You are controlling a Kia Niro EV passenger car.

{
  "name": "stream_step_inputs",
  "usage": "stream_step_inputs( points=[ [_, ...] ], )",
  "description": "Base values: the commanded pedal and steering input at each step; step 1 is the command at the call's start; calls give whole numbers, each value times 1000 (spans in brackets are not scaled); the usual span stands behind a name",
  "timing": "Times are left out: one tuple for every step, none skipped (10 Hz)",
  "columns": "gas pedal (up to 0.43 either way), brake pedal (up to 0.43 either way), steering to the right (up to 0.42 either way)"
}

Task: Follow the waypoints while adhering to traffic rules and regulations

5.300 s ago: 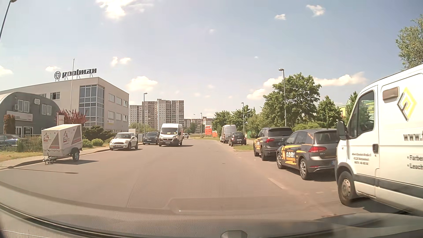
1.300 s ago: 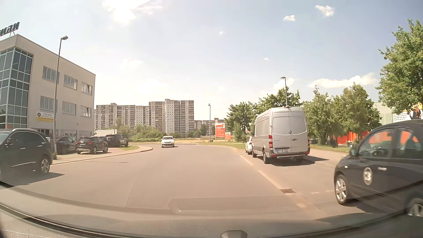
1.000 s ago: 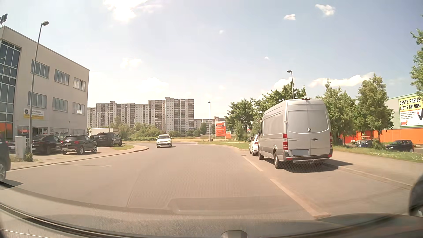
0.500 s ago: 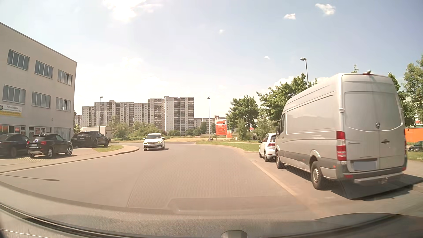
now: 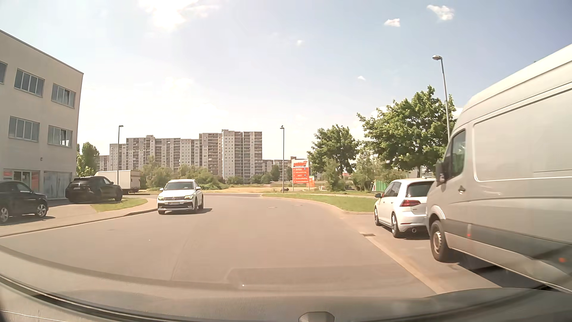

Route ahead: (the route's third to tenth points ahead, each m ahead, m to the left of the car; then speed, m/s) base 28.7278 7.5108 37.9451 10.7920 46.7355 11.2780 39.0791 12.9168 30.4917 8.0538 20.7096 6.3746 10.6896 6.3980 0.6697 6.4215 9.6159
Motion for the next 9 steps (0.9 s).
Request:
stream_step_inputs(
  points=[
    [0, 0, 0],
    [0, 0, 0],
    [0, 0, -2],
    [0, 0, -4],
    [0, 0, -10],
    [0, 0, -16],
    [0, 0, -21],
    [0, 0, -24],
    [0, 0, -28]
  ],
)
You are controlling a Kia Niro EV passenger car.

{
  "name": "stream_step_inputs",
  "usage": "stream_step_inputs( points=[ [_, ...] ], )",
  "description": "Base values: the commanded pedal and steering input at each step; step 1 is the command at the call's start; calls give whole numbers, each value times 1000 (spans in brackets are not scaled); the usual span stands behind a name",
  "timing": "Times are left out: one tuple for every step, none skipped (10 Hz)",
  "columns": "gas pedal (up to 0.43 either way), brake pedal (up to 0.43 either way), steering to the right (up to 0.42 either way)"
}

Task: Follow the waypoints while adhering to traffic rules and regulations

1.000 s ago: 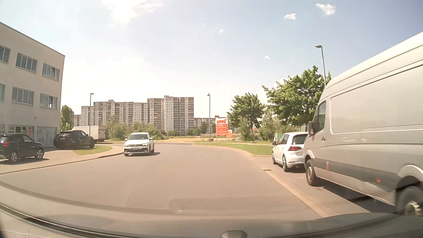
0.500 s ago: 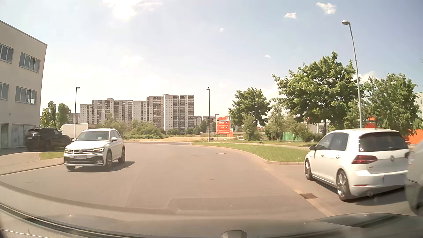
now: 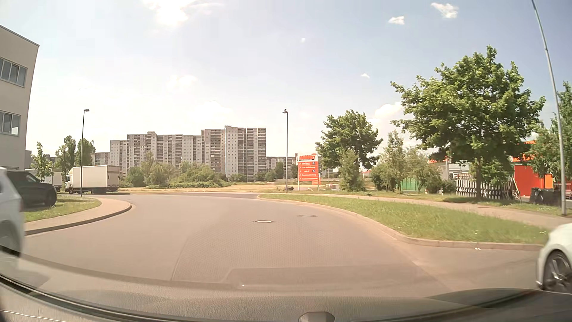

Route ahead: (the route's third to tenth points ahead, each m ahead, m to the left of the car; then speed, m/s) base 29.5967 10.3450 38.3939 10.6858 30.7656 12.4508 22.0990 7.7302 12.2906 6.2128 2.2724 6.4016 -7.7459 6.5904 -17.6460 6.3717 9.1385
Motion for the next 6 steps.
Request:
stream_step_inputs(
  points=[
    [0, 0, -31],
    [0, 0, -33],
    [0, 0, -37],
    [0, 6, -38],
    [0, 6, -38],
    [0, 18, -40]
  ],
)
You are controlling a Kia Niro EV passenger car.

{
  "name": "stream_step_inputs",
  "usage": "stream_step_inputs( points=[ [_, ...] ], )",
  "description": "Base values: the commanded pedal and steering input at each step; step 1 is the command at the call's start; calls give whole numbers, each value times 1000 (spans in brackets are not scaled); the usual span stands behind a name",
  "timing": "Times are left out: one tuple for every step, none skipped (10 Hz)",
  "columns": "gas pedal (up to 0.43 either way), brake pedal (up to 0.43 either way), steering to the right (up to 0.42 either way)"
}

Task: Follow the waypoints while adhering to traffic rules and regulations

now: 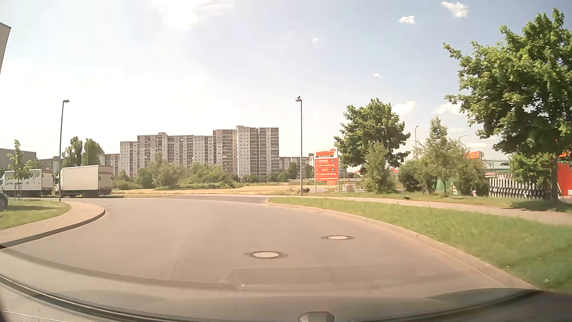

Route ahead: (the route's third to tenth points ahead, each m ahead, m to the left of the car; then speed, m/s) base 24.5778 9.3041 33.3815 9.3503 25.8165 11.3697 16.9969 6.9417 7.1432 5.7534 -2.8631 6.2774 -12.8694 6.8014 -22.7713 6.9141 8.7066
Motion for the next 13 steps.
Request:
stream_step_inputs(
  points=[
    [0, 24, -41],
    [0, 30, -43],
    [0, 37, -49],
    [0, 43, -56],
    [0, 43, -61],
    [0, 49, -67],
    [0, 49, -75],
    [0, 49, -80],
    [0, 55, -82],
    [0, 55, -82],
    [0, 67, -82],
    [0, 79, -82],
    [0, 91, -82]
  ],
)
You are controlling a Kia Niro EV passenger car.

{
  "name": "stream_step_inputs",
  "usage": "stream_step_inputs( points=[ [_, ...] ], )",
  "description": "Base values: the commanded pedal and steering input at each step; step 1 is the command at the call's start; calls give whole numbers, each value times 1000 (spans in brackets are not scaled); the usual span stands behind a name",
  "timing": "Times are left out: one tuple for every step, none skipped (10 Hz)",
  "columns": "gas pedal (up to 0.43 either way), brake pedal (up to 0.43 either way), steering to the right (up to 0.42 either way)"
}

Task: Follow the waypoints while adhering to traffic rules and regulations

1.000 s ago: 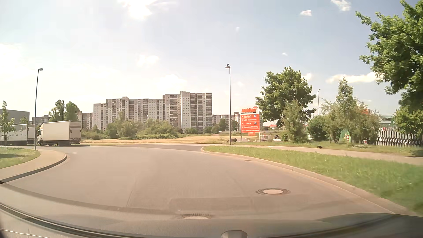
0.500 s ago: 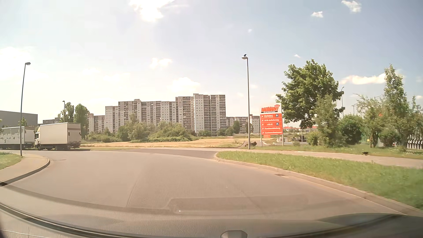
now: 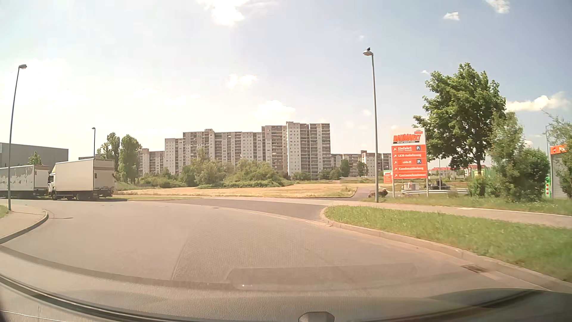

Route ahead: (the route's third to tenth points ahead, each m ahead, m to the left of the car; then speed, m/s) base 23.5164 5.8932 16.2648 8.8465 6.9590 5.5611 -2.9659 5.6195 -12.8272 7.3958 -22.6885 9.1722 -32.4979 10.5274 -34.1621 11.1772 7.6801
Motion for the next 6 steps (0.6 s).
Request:
stream_step_inputs(
  points=[
    [0, 98, -82],
    [0, 110, -82],
    [0, 122, -82],
    [0, 146, -81],
    [0, 171, -73],
    [0, 195, -54]
  ],
)
